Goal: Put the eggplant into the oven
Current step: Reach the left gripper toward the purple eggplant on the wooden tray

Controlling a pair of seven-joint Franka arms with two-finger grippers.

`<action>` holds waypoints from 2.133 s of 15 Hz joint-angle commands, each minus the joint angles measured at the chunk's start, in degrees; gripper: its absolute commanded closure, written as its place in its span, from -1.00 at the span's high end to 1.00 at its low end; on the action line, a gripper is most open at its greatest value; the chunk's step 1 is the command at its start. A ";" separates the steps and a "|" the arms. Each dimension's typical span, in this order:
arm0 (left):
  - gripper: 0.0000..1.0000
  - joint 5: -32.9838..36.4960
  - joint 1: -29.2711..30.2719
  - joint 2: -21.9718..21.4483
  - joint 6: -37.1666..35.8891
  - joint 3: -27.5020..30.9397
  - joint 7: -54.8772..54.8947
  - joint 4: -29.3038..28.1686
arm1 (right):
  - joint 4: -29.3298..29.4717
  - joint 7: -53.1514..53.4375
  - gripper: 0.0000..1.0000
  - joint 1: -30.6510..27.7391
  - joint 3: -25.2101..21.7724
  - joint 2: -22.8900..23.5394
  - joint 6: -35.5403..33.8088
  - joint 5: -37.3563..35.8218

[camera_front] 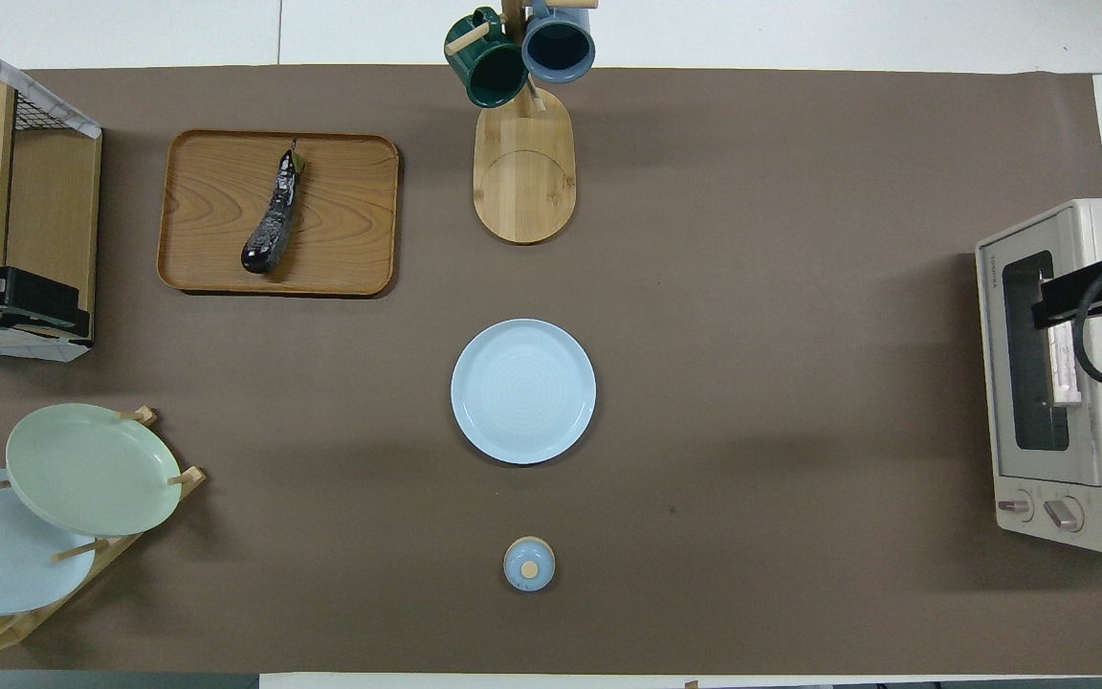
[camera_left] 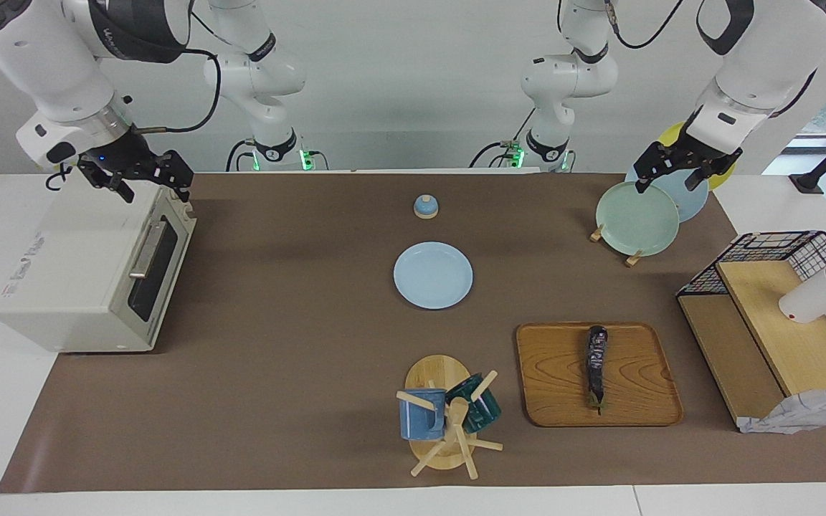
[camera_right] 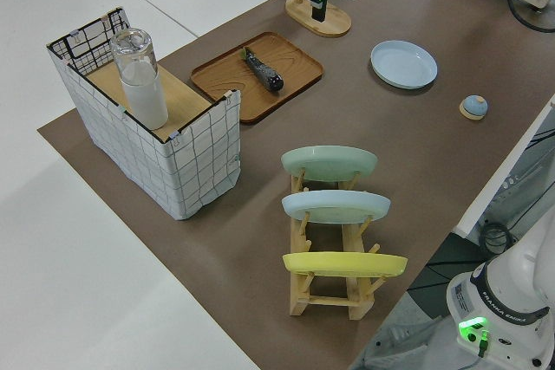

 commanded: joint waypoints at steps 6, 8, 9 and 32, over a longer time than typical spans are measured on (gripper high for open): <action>1.00 -0.79 0.15 -0.02 1.10 0.15 1.30 0.01 | -1.04 0.72 1.00 -0.42 0.28 -0.93 0.18 1.57; 1.00 -0.97 0.15 -0.02 1.45 0.23 1.39 -0.07 | -1.04 0.72 1.00 -0.42 0.28 -0.93 0.26 1.57; 1.00 -0.97 0.15 -0.02 2.15 0.23 1.39 -0.07 | -1.04 0.72 1.00 -0.42 0.28 -0.93 0.18 1.57; 1.00 -2.99 -1.34 18.95 13.83 0.06 1.57 4.31 | -1.39 0.45 1.00 -0.25 0.28 -0.93 1.05 1.66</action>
